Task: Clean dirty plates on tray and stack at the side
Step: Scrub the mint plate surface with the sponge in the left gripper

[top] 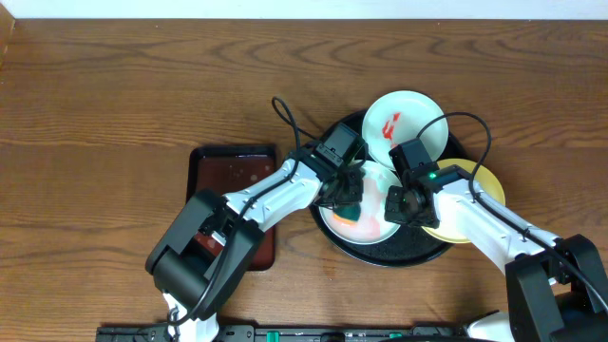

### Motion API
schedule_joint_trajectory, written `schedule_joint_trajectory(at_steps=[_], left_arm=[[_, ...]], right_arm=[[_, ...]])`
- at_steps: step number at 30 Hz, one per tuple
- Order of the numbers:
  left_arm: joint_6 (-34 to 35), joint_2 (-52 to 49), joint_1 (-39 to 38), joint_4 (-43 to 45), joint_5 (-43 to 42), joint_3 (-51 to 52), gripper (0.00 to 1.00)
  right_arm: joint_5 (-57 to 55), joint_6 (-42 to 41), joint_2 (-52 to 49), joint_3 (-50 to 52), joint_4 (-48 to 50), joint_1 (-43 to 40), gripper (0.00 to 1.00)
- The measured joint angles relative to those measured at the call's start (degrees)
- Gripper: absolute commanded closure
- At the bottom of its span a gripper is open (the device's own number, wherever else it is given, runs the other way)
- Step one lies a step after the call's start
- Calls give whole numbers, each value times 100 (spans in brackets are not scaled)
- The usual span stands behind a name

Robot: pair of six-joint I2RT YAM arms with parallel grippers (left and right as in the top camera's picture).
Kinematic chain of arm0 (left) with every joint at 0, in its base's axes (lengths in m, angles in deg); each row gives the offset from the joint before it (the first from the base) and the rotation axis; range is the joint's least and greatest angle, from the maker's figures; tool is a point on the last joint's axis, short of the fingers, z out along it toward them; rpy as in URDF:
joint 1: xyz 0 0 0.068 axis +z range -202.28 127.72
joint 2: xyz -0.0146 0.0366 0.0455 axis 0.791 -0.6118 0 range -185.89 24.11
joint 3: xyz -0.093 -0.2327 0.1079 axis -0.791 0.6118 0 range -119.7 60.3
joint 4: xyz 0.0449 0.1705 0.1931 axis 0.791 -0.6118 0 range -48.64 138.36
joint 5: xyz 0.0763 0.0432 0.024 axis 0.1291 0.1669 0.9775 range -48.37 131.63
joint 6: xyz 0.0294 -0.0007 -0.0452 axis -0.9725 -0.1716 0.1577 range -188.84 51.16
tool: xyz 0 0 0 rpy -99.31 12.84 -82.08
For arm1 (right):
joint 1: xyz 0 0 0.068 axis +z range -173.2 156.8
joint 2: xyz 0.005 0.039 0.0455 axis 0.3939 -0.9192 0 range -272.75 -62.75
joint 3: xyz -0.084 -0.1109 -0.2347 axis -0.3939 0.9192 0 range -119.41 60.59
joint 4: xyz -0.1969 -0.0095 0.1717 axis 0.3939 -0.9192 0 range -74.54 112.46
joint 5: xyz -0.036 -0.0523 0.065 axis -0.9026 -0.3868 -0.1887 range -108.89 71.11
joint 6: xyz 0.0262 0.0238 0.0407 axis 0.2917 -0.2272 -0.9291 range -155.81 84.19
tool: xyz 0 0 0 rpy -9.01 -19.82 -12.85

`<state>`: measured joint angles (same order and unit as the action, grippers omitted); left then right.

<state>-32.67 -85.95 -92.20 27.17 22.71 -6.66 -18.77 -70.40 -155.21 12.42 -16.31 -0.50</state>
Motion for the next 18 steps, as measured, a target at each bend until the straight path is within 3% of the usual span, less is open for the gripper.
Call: schedule_joint_trajectory(at_steps=[18], left_arm=[[-9,-212,-385,848,-667,20,92]], right_arm=[[-328,221,0,0,2,87,99]])
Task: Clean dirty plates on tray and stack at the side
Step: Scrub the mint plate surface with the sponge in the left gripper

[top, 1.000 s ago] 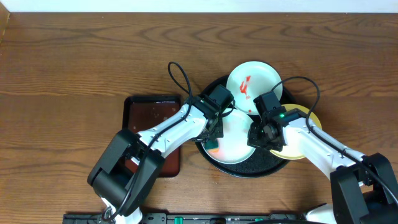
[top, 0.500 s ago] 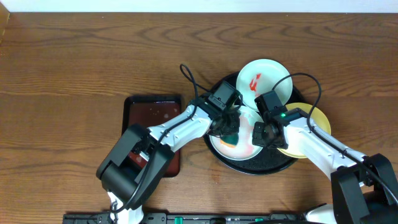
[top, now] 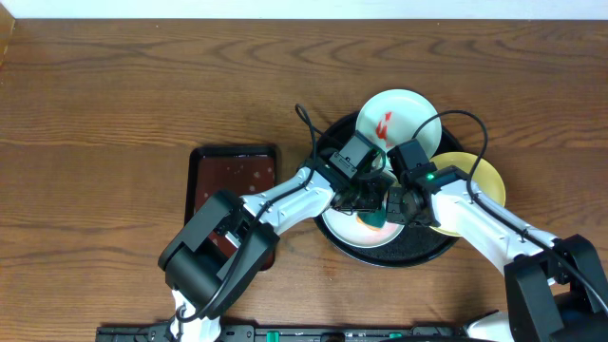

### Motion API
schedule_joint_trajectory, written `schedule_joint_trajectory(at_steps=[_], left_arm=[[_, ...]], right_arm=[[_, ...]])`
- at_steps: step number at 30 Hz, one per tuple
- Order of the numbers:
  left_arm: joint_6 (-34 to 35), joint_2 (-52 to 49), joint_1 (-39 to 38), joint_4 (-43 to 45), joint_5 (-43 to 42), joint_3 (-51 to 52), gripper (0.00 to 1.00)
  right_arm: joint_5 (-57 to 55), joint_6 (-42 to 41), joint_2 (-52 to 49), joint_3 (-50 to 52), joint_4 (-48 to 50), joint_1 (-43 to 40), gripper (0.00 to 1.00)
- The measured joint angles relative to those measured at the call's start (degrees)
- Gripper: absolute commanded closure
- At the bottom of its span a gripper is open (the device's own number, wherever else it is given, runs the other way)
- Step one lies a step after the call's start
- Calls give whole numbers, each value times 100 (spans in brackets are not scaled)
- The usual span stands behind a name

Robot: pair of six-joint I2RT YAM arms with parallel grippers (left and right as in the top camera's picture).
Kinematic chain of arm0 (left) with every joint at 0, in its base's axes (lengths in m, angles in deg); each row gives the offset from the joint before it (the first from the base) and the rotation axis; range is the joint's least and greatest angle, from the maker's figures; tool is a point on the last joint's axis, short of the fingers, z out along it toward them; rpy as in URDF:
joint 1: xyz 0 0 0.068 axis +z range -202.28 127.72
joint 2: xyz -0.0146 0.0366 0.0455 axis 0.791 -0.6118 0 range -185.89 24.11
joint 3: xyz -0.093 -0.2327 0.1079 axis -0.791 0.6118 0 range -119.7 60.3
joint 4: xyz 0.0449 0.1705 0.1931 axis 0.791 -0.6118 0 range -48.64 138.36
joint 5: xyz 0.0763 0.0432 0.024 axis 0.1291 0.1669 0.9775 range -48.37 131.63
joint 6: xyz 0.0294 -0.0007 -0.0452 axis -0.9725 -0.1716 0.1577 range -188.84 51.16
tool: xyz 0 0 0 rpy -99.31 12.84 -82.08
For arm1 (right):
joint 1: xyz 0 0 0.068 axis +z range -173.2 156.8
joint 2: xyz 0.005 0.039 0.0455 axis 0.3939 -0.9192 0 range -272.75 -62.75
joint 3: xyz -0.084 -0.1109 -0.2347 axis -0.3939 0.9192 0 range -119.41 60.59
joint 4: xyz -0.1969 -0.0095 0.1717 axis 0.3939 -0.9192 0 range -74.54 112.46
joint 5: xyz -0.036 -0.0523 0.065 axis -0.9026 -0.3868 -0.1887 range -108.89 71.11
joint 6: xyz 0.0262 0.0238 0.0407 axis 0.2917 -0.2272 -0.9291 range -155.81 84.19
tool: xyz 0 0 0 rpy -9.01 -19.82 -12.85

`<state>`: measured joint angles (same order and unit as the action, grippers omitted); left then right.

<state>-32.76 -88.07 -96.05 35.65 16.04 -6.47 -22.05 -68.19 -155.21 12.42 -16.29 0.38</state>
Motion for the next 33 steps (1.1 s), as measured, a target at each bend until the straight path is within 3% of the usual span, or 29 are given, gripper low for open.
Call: schedule_joint_trajectory(at_steps=[11,23,29,33], left_arm=[[-83,-13,28,-831,13,-197,93],[-74,-20,588,-3307,839,-800,92],[-42,-55,737,-3241,929,-850,93],[-28,-57,538,-2747,828,-802,92]], right_arm=[[35,0,0,0,-26,50,99],[131,37,0,0,-37,68,99],[229,39,0,0,-28,96,99],[236,76,0,0,-22,96,99]])
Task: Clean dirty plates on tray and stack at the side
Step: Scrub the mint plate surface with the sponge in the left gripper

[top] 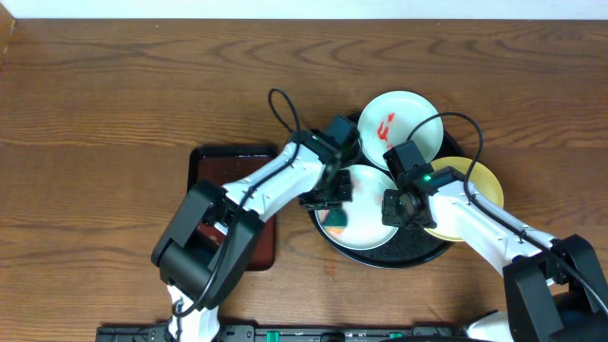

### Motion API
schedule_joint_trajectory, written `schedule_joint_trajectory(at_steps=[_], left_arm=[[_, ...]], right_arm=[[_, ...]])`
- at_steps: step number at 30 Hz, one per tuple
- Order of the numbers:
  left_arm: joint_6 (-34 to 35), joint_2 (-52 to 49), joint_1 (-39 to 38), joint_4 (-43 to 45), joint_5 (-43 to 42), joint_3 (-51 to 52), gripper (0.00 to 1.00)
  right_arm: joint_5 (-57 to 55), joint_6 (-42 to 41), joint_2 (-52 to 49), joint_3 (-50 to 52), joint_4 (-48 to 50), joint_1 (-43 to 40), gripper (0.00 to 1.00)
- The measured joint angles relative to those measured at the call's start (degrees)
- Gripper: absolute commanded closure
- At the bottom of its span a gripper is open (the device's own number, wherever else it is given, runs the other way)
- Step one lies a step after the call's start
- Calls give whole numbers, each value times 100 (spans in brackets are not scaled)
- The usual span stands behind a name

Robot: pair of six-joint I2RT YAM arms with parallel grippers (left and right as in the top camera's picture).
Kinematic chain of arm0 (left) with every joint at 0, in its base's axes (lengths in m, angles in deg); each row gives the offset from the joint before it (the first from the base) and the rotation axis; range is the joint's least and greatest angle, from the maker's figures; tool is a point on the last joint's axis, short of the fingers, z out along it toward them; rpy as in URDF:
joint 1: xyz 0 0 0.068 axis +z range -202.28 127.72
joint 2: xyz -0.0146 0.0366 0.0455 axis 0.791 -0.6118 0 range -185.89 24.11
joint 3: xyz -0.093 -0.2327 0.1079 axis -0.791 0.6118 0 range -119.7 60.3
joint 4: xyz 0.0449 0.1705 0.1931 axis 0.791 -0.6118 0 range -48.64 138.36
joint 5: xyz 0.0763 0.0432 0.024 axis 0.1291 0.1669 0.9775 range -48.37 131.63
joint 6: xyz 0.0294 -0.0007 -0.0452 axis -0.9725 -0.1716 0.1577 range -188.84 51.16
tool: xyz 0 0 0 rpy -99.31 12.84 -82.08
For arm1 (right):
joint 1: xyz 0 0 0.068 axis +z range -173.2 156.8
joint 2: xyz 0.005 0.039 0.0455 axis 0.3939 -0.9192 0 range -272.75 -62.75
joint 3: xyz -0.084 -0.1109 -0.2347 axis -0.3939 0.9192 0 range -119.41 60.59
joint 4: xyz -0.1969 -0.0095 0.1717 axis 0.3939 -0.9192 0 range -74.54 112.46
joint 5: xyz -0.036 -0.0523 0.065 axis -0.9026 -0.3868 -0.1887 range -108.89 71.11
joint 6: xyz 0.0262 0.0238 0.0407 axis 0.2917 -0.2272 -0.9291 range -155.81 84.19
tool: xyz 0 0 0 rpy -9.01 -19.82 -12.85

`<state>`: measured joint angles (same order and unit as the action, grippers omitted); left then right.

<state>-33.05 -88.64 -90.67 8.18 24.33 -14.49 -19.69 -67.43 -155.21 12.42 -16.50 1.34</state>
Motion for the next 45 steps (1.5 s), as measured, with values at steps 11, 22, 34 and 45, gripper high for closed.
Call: schedule_joint_trajectory(at_steps=[11,22,34,45], left_arm=[[520,-105,-577,1141,-341,94,92],[933,-203,-627,1864,-949,105,93],[940,-372,-619,1993,-1187,48,93],[647,-339,-586,857,-765,-175,92]], right_arm=[[-168,76,0,0,2,0,99],[-175,90,2,0,2,-9,99],[-295,103,0,2,-22,-35,99],[-310,175,0,2,-28,-28,99]])
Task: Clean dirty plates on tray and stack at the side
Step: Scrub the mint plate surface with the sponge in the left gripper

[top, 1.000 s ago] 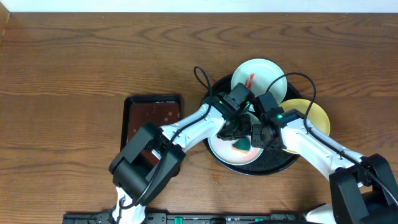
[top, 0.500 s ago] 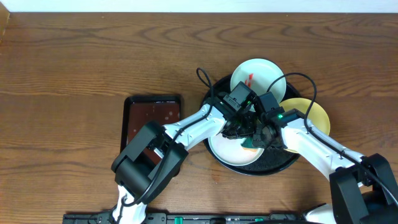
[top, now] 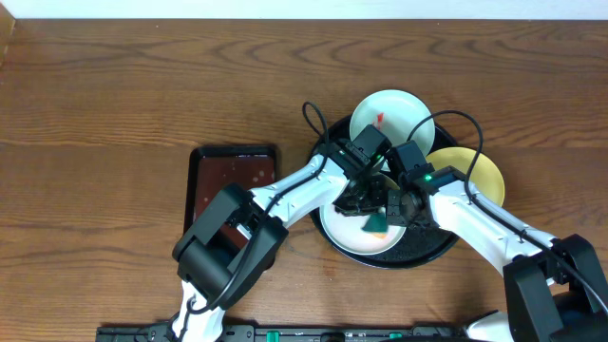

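Observation:
A white plate (top: 347, 231) lies at the front of the round black tray (top: 427, 249). My left gripper (top: 369, 204) is over the plate's right part, shut on a green sponge (top: 377, 225) that presses on the plate. Right beside it, my right gripper (top: 401, 206) is at the plate's right rim and appears shut on it. A second white plate (top: 404, 114) with a red smear rests at the back of the tray, partly under the left arm. A yellow plate (top: 470, 176) sticks out on the right, under the right arm.
A dark red rectangular tray (top: 233, 171) sits on the wooden table left of the black tray, partly under the left arm. Both arms cross over the black tray, their cables looping above it.
My left gripper with the sponge has moved from the plate's left side to its right side, close to the right gripper. The right gripper has stayed at the rim.
First the sponge was on the middle of the front plate, which showed an orange smear. Then it was at the right, then at the left edge, and now at the right again. The plate's surface now looks mostly white. The right gripper stayed at the rim throughout.

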### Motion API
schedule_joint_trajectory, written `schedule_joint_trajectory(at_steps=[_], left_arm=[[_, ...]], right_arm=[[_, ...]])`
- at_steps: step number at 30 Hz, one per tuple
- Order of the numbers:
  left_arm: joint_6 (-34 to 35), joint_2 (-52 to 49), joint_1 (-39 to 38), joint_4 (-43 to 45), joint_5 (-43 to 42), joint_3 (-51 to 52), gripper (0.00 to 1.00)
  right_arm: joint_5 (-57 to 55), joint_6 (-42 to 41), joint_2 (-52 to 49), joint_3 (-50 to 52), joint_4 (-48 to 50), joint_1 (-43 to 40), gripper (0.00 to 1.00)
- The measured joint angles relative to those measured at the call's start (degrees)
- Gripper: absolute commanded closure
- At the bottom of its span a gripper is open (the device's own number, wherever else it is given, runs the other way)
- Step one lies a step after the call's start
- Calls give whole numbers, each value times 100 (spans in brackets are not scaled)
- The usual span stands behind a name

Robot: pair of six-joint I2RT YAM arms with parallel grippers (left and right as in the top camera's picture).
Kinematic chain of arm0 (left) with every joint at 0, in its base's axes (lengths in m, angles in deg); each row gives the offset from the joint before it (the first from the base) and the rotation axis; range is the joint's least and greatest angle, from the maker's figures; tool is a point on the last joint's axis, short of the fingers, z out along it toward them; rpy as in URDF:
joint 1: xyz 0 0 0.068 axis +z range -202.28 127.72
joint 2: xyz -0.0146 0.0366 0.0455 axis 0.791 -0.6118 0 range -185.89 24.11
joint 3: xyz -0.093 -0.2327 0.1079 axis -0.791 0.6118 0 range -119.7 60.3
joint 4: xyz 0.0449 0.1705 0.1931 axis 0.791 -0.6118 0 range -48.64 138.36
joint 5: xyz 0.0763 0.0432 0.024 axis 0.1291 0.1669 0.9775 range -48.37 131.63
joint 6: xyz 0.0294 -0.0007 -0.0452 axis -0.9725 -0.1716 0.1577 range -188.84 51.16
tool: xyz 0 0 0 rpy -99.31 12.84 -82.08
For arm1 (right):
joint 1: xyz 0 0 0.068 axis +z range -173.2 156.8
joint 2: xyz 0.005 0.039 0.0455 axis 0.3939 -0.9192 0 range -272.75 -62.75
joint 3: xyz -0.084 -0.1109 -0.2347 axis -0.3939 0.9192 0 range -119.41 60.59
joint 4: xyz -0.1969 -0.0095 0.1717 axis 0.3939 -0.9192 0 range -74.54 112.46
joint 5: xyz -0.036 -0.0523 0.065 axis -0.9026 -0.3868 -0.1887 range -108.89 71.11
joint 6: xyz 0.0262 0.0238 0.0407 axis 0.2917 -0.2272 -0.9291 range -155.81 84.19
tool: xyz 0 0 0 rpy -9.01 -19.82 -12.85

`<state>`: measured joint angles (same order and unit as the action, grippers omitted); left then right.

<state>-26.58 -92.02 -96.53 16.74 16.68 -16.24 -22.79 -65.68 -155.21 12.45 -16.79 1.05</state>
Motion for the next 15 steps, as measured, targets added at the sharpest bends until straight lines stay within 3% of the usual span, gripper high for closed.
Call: schedule_joint_trajectory(at_steps=[15], left_arm=[[-76,219,278,-1639,1637,-133,93]], right_arm=[[247,-4,2,-2,-17,11,99]])
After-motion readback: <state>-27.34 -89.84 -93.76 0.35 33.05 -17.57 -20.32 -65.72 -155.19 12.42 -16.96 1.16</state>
